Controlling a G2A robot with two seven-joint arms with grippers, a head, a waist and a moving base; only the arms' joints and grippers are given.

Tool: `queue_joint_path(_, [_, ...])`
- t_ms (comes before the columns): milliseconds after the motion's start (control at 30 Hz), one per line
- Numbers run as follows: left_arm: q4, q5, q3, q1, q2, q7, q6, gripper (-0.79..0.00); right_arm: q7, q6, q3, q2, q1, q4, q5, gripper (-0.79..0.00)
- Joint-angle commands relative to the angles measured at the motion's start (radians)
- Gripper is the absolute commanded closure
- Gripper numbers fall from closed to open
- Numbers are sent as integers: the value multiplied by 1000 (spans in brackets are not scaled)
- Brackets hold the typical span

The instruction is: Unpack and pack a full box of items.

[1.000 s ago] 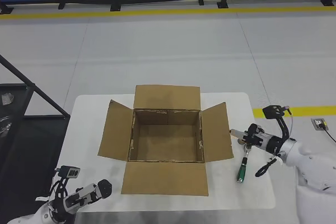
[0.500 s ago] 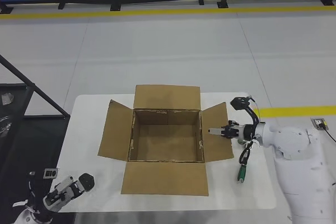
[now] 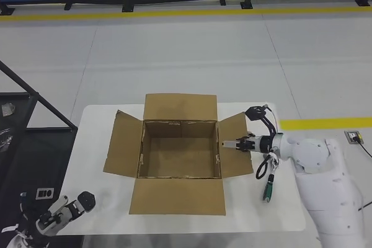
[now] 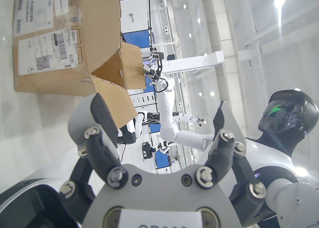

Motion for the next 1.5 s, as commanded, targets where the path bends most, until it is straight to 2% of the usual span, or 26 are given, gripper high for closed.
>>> queue_joint_path(0, [-2,-2,-1,3,-1,-3,-1,-785,-8,3,-13,1,9,8,-1,-785])
queue_joint_path(267, [-14,-27,5,5,-7,-18,6,-785,-74,51,21,22,-41,-80,-59,-785])
queue_joint_path(400, [-33,-22,10,-1,-9,-19,13,-785,-113,106,91,41,-135,-231,-134,-785])
queue_joint_path(633, [-53,-12,22,-20,-12,-29,35,-785,-100,214,186,65,-301,-491,-255,-785])
queue_joint_path(1267, [-62,-14,21,-24,-12,-38,46,-785,-100,214,186,65,-301,-491,-255,-785])
queue_joint_path(1467, [-69,-16,14,-15,-15,-1,50,-785,-158,235,236,72,-357,-469,-239,-785])
